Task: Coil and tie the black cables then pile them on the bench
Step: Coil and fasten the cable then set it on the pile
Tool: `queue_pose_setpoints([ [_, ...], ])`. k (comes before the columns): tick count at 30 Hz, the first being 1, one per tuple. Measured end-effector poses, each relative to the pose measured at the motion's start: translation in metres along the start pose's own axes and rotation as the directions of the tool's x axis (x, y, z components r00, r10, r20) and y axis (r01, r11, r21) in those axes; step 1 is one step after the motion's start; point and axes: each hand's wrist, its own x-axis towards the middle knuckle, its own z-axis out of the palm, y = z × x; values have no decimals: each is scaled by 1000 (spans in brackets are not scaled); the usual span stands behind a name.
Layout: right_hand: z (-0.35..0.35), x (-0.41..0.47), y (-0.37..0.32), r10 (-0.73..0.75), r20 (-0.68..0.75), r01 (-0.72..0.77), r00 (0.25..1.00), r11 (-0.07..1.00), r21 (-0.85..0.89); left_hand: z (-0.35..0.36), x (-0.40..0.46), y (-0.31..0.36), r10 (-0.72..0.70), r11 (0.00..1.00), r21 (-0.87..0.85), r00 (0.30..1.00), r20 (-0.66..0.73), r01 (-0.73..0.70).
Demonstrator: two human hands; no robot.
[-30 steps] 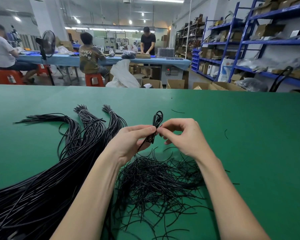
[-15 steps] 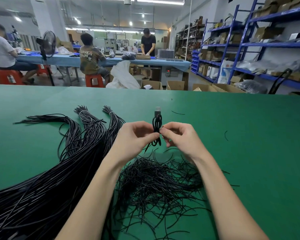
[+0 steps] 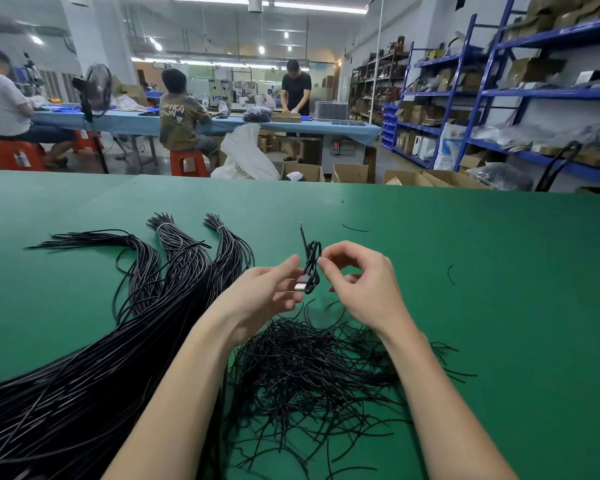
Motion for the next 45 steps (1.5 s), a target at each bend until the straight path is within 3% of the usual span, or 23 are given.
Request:
queue_pose_setpoints([
  [3,0,-2,-2,7,34,-6,999,1000,-19,1,-2,1,81,997,18,996,45,-82],
  [5,0,0,-3,61,53,-61,997,998,-6,1,-4,3,152,978,146,988,-3,-150],
  [8,1,4,-5,258,182,-291,949,939,183,0,-8,4,293,919,283,956,-21,-275],
  [10,-4,5,-7,435,354,-550,828,755,358,5,-13,4,418,829,399,908,26,-392],
  [11,-8,6,-8,509,446,-676,736,589,442,8,-14,4,487,753,477,871,60,-453],
  [13,-13,5,-8,550,582,-787,599,274,552,11,-15,4,592,612,568,795,133,-551],
  [14,-14,4,-7,543,595,-787,592,228,574,11,-14,4,607,579,583,779,158,-570],
  [15,-14,4,-5,546,567,-772,617,280,570,10,-12,3,599,581,583,784,166,-568],
  [17,-11,6,-3,535,408,-671,740,549,498,10,-10,3,530,683,512,836,143,-521],
  [20,-9,7,-2,358,146,-386,922,878,284,15,-7,6,290,952,103,957,-11,-287],
  [22,-8,5,-1,206,84,-217,975,964,151,15,-5,6,101,991,-91,995,-10,-101],
  [25,-5,2,-2,98,62,-95,993,994,-46,7,-2,0,2,999,-35,994,112,2],
  [28,-8,2,-6,159,109,-155,981,987,-47,0,-2,-3,38,991,125,997,74,-47],
  [31,-7,5,-9,201,113,-187,973,975,-121,0,-3,-4,213,930,303,977,8,-205],
  [33,-5,7,-9,363,113,-361,925,932,-42,1,-3,-5,398,820,442,917,17,-364],
  [34,-5,6,-10,502,179,-526,846,840,134,2,-3,-6,473,744,517,880,38,-422],
  [35,-6,5,-11,607,308,-681,733,655,328,2,-3,-6,516,694,558,855,57,-456],
  [36,-8,4,-12,634,422,-757,648,475,448,1,-3,-5,518,691,552,852,72,-467],
  [37,-12,3,-10,610,479,-768,631,406,495,0,-3,-4,490,718,526,868,81,-455],
  [38,-15,3,-9,577,482,-748,660,449,488,-2,-3,-4,447,758,493,890,84,-428],
  [41,-24,4,-11,400,346,-503,849,812,296,-6,-1,-3,317,876,354,944,88,-327],
  [45,-27,5,-15,244,309,-313,919,930,195,-8,1,-3,261,935,218,958,116,-281],
])
